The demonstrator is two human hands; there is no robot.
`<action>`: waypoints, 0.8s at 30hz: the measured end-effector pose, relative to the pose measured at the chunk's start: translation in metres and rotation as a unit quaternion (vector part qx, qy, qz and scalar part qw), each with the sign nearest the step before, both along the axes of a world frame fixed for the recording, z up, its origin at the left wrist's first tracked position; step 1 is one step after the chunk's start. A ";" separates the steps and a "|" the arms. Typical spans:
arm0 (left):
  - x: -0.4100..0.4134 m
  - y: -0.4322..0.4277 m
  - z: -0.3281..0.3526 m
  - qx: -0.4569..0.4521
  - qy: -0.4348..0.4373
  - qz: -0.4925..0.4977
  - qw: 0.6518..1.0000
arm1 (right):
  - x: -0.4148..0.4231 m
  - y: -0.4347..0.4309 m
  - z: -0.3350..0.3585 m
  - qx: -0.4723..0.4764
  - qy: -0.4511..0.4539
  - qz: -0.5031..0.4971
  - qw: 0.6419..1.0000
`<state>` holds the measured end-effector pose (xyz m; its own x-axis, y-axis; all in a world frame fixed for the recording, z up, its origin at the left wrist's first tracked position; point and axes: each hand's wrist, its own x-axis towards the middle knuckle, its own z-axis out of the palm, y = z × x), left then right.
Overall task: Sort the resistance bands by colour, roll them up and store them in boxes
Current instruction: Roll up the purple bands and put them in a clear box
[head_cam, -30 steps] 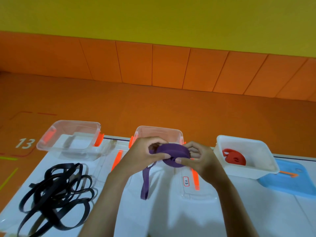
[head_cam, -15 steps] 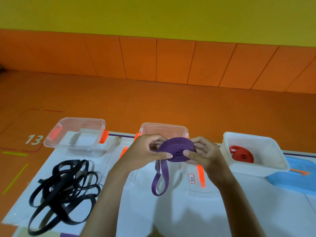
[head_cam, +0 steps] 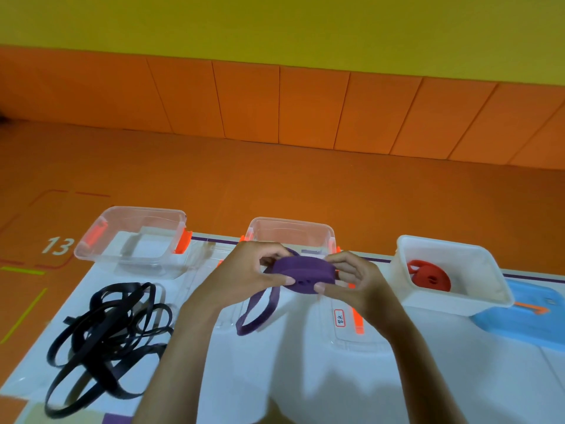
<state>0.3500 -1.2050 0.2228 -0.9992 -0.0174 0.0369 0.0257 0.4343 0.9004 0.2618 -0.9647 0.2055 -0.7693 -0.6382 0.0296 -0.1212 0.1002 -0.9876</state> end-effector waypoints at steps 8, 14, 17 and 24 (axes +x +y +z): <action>0.002 0.002 -0.003 0.041 0.024 0.058 0.997 | 0.000 -0.001 -0.011 -0.051 -0.069 -0.010 0.996; 0.000 0.008 -0.004 -0.024 0.023 0.029 0.999 | 0.003 -0.010 -0.008 0.019 0.061 0.007 0.998; 0.003 0.003 -0.003 0.027 0.015 0.047 0.998 | 0.000 -0.007 -0.009 -0.045 0.006 -0.024 0.999; 0.003 -0.005 -0.002 -0.002 -0.005 0.004 1.000 | 0.003 -0.013 -0.011 0.013 0.056 0.024 0.998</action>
<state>0.3527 -1.2098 0.2209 -0.9993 -0.0258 0.0263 0.0123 0.4381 0.8989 0.2646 -0.9779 0.1945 -0.7307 -0.6759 0.0957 -0.2351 0.1176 -0.9648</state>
